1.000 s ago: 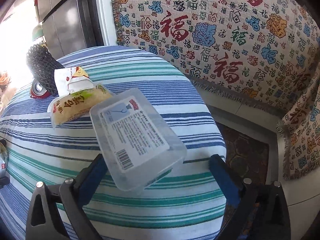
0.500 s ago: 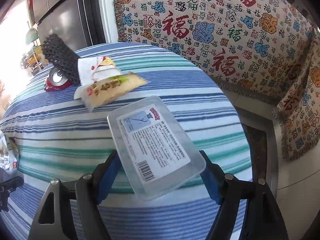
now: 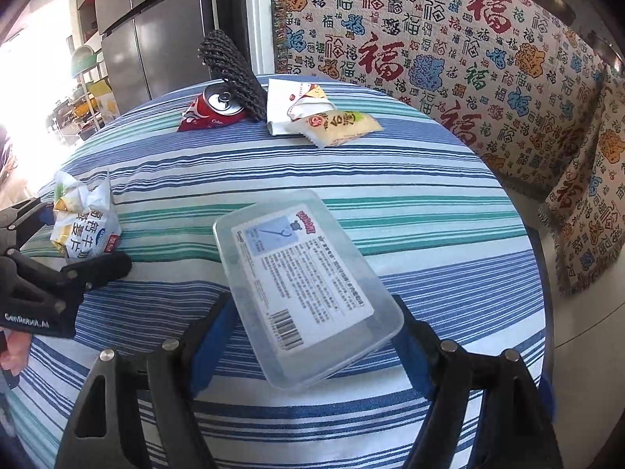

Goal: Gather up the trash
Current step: 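Lift the chip bag with the left tool while the right tool lifts the clear box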

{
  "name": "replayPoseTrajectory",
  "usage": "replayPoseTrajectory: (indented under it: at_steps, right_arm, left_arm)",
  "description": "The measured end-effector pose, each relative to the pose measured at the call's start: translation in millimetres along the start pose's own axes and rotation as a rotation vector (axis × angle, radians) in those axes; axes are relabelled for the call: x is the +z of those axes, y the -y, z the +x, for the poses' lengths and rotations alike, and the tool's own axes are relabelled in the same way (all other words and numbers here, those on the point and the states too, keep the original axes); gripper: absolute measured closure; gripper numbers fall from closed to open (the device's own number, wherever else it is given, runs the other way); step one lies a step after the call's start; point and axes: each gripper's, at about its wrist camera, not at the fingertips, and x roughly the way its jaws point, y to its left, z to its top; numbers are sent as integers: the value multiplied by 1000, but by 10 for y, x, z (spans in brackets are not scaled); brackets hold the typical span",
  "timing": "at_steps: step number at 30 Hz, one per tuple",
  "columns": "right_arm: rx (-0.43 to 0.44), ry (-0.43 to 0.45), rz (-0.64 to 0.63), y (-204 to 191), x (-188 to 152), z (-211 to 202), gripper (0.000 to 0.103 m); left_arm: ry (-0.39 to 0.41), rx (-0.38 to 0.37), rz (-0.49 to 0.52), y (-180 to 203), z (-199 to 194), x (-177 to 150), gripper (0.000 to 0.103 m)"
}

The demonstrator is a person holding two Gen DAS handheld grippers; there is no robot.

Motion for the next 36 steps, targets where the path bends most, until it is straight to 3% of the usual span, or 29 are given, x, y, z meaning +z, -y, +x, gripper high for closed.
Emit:
replayPoseTrajectory:
  at_steps: [1,3,6,14,18,25,36]
  right_arm:
    - [8,-1,3,12,7,6,23]
    - [46,-10,-7,20,18,25,11]
    - [37,-14,-37,-33,-3,22,10]
    - [114,-1,-137,68,-117,-49,10]
    - [122,-15,-141,90,-65,14,0]
    - [127,-25,-155,59,92,136,0]
    - [126,-33,-151,60,140,148,0]
  left_arm:
    - [0,19,-30,-56,7,7,0]
    - [-1,33,-53,-102,16,10,0]
    - [-2,23,-27,-90,3,-22,0]
    - [-5,-54,81,-209,-79,-105,0]
    - [-2,-29,46,-183,-70,-105,0]
    - [-1,5,-11,-92,72,61,0]
    - [-1,7,-9,-96,82,89,0]
